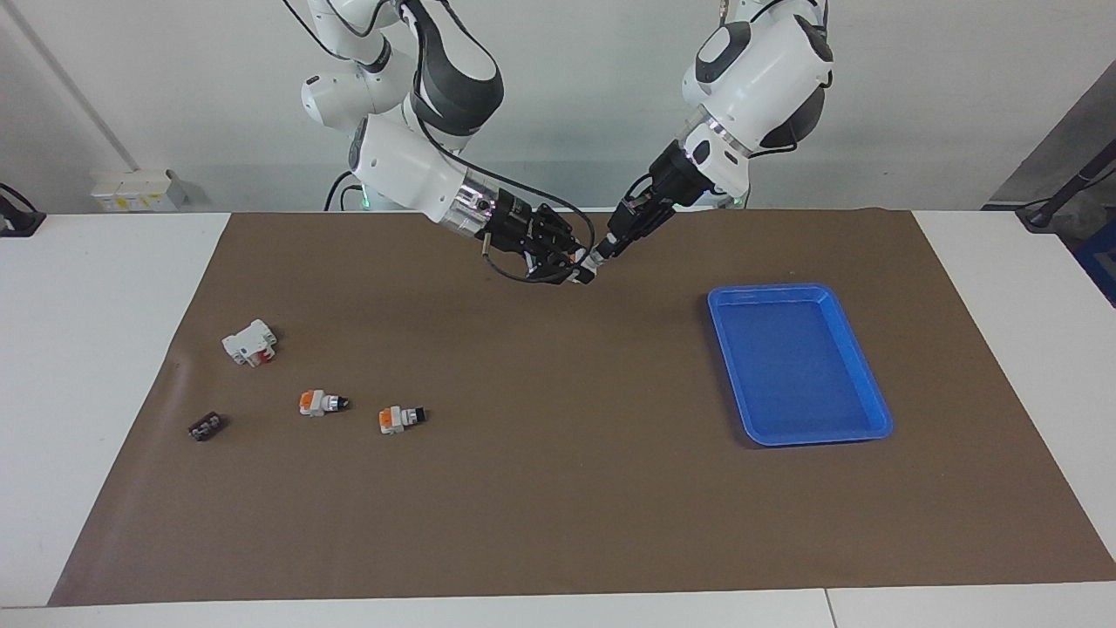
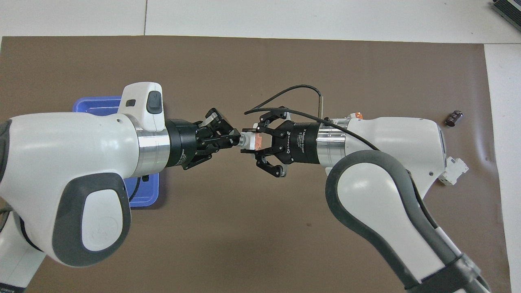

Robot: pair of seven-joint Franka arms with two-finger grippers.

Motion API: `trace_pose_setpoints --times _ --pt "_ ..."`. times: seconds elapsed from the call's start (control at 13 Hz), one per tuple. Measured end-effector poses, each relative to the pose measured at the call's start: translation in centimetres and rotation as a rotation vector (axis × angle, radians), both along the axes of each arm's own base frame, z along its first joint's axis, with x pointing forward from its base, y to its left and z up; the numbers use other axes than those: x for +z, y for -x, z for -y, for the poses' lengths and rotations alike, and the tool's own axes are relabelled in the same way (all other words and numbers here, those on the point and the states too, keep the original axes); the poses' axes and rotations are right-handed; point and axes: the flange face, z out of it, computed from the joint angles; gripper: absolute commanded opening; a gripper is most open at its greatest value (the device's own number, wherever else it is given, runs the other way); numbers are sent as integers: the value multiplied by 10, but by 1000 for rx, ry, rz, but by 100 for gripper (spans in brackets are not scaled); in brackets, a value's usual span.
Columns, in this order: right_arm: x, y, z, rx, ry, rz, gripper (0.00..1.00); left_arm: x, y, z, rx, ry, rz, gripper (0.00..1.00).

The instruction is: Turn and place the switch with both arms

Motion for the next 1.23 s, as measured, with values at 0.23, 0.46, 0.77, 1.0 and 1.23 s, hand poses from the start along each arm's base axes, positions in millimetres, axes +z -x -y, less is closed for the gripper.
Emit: trace_pose_setpoints --times 0.23,0.46,0.77,1.0,1.23 --pt "0 0 0 0 0 -1 0 1 0 0 -2 1 2 3" --pt "0 0 0 -1 0 0 0 1 0 0 -4 0 0 0" --pt "-1 1 -1 3 1 -3 0 0 1 -1 -8 -2 -9 0" --pt "-3 3 -2 13 0 -12 0 -1 1 -2 -8 -5 -37 0" --pt "-4 5 -3 18 0 -15 0 -2 1 -4 86 10 -127 0"
